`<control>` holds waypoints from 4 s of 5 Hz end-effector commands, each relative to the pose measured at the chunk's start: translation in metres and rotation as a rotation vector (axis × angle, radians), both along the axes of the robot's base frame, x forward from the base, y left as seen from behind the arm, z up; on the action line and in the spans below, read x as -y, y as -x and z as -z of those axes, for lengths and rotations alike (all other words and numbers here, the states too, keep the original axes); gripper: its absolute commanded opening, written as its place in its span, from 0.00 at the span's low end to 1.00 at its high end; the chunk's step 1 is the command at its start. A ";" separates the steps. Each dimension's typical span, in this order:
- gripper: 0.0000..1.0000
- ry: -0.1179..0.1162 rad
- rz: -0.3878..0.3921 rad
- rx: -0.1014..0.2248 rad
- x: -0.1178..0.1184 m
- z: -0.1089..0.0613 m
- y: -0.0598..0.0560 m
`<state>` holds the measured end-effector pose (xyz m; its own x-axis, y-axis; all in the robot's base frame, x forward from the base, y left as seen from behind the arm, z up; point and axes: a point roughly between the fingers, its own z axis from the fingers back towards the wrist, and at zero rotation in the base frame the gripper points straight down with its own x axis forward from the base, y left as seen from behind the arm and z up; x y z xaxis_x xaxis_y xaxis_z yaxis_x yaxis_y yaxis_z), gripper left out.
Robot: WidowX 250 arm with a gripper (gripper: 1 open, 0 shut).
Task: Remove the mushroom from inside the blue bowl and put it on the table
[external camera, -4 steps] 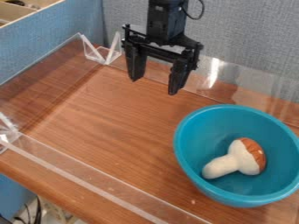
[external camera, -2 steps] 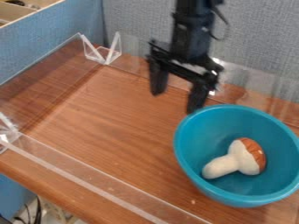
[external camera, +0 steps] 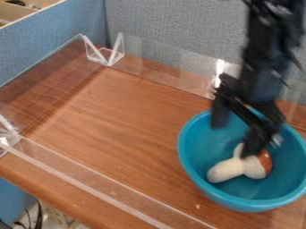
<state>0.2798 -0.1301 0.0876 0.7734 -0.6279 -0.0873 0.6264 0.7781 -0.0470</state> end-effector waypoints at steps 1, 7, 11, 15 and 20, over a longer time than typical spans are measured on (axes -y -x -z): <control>1.00 0.018 0.044 0.029 0.009 0.015 -0.003; 0.00 0.001 0.077 0.022 0.006 0.045 -0.012; 0.00 -0.002 0.109 0.035 0.000 0.036 -0.013; 0.00 -0.001 0.142 0.054 -0.005 0.026 -0.014; 0.00 -0.003 0.158 0.088 -0.014 -0.007 -0.016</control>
